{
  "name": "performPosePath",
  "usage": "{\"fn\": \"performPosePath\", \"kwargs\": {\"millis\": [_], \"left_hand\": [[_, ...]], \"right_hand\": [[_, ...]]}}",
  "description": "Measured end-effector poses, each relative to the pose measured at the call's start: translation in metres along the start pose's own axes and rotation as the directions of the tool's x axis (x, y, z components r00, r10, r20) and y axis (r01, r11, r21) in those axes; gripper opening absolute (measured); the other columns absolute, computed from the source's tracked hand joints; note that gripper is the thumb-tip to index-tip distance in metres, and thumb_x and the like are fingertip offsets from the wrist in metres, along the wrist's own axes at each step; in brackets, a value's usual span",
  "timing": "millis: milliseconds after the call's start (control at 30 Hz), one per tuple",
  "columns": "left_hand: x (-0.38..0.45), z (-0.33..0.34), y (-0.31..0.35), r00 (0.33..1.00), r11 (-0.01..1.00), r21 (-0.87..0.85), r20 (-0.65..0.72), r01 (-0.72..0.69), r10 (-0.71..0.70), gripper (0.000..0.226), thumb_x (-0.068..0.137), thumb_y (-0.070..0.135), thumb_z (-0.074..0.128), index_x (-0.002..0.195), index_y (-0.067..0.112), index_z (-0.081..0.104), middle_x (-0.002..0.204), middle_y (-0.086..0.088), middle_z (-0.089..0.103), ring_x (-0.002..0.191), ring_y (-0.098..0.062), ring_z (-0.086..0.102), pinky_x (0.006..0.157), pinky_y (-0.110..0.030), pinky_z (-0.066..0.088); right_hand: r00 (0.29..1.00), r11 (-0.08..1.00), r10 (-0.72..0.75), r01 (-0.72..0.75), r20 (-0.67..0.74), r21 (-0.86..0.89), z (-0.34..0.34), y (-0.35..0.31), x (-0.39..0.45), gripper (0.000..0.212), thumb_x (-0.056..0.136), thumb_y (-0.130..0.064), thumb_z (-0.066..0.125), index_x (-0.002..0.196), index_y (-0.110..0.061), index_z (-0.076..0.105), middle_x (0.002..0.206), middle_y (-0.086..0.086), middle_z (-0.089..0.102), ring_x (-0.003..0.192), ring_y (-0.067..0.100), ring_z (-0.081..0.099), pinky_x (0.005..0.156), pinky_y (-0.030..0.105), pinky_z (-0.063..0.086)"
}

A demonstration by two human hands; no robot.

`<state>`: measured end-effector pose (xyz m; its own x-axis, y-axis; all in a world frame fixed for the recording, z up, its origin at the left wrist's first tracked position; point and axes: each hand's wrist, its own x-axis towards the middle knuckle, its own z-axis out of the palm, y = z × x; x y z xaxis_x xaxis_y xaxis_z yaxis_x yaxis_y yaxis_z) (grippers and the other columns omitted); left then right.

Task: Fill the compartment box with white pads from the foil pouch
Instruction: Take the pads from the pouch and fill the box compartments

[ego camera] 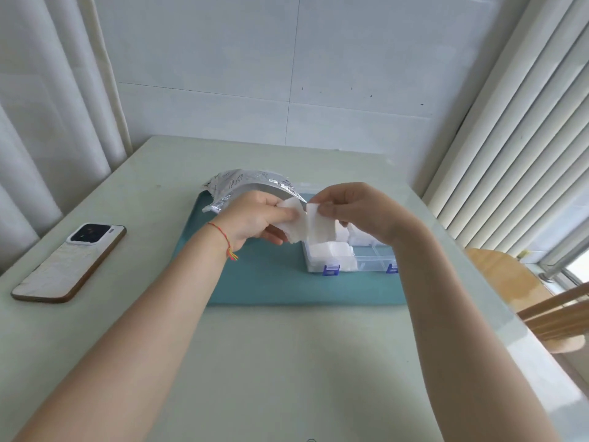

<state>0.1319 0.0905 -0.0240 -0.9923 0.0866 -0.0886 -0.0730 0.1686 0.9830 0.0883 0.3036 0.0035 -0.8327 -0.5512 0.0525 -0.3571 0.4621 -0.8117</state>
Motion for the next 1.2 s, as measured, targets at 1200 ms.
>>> {"fn": "performPosePath", "kwargs": {"millis": [1200], "left_hand": [[0.023,0.016,0.005,0.994,0.959,-0.282,0.107,-0.006,0.037,0.059,0.073,0.02,0.083,0.123,0.011,0.055,0.085,-0.013,0.07,0.068,-0.025,0.068,0.062,-0.031,0.056]], "right_hand": [[0.996,0.965,-0.004,-0.018,-0.085,-0.26,0.009,-0.008,0.018,0.033,0.08,-0.04,0.077,0.107,-0.024,0.067,0.097,-0.005,0.068,0.076,0.006,0.058,0.071,0.022,0.048]]}}
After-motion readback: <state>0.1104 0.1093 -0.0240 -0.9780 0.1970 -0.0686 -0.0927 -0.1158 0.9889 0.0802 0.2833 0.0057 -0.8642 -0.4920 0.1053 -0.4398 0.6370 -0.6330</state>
